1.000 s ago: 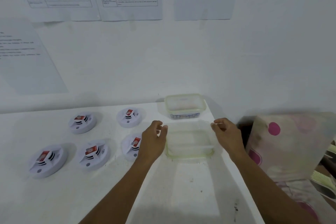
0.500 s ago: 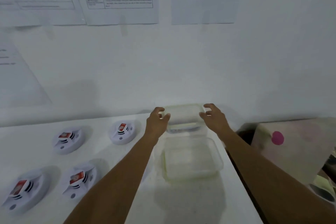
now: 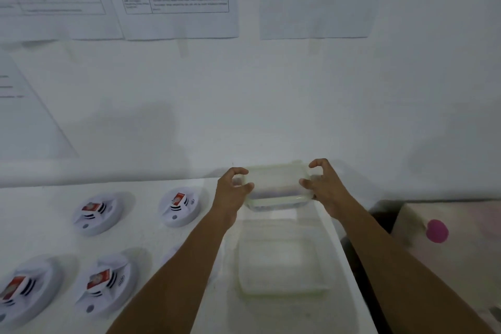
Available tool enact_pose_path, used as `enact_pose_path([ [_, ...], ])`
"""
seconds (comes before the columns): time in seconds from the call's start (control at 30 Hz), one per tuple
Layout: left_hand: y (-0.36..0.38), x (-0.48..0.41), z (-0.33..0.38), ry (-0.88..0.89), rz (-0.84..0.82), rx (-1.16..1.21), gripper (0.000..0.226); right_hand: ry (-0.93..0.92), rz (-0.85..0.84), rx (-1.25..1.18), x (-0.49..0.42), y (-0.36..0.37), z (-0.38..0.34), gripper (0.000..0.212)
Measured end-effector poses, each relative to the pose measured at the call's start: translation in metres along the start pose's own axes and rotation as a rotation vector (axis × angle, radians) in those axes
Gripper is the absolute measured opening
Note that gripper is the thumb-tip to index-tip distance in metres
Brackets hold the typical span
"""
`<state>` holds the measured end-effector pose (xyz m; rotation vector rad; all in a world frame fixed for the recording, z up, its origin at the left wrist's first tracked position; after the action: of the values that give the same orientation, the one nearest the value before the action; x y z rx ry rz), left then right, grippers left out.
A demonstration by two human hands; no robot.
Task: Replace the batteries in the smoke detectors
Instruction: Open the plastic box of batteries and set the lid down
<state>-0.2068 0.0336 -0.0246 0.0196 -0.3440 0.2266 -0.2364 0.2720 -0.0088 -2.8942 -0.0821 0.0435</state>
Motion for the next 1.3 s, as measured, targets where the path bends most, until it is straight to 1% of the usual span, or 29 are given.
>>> enact_pose_path([
  [0.07, 0.000, 0.003, 0.001, 0.026, 0.004, -0.065, 0.030, -0.055, 0.045, 0.142, -0.003, -0.001, -0.005, 0.036],
  [0.13, -0.001, 0.003, 0.006, 0.092, 0.005, -0.207, 0.037, -0.083, 0.085, 0.197, -0.001, -0.002, -0.009, 0.041],
  [0.23, 0.001, 0.003, 0.012, 0.191, -0.028, -0.399, 0.038, -0.111, 0.139, 0.308, 0.006, -0.002, -0.011, 0.062],
  [0.3, -0.001, 0.003, 0.015, 0.244, 0.013, -0.461, 0.033, -0.077, 0.168, 0.336, 0.012, -0.002, -0.007, 0.071],
  [0.37, -0.002, 0.007, 0.019, 0.303, 0.071, -0.507, 0.031, -0.022, 0.145, 0.327, 0.018, 0.001, -0.004, 0.071],
  [0.5, 0.000, 0.014, 0.015, 0.282, 0.097, -0.647, 0.047, 0.046, 0.053, 0.147, 0.021, 0.020, -0.006, 0.076],
  [0.57, 0.003, 0.014, 0.011, 0.237, 0.078, -0.634, 0.044, 0.060, 0.046, 0.098, 0.019, 0.026, -0.007, 0.078],
  [0.67, 0.005, 0.008, 0.009, 0.115, 0.037, -0.464, 0.040, 0.067, 0.027, 0.060, 0.015, 0.030, -0.005, 0.074],
  [0.8, 0.008, -0.002, 0.004, -0.079, -0.072, -0.244, 0.044, 0.106, -0.010, 0.003, 0.008, 0.034, -0.004, 0.070],
  [0.9, 0.012, -0.004, 0.004, -0.172, -0.177, -0.123, 0.049, 0.146, -0.045, -0.083, 0.006, 0.039, -0.003, 0.070],
  [1.03, 0.016, -0.002, 0.002, -0.285, -0.301, -0.013, 0.054, 0.150, -0.058, -0.093, 0.007, 0.038, -0.002, 0.070],
  [1.1, 0.017, -0.003, 0.003, -0.296, -0.315, -0.013, 0.058, 0.157, -0.074, -0.081, 0.007, 0.038, 0.000, 0.070],
  [1.13, 0.016, -0.004, 0.004, -0.275, -0.296, -0.033, 0.059, 0.151, -0.075, -0.070, 0.006, 0.039, 0.000, 0.069],
  [1.23, 0.012, -0.009, 0.012, -0.156, -0.187, -0.180, 0.061, 0.082, -0.048, 0.049, 0.001, 0.037, -0.006, 0.066],
  [1.3, 0.010, -0.007, 0.015, -0.102, -0.145, -0.259, 0.071, 0.063, -0.039, 0.106, 0.002, 0.035, -0.008, 0.064],
])
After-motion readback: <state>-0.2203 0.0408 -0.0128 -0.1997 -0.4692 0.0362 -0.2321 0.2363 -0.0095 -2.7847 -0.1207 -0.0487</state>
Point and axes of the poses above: each hand's wrist, its own x-axis away from the middle knuckle, its own y-axis out of the palm, z = x × y, the point moved 6 cm from there along -x, towards the middle knuckle, and after that the axes turned 14 degrees about -y, right-handed, at the moved point
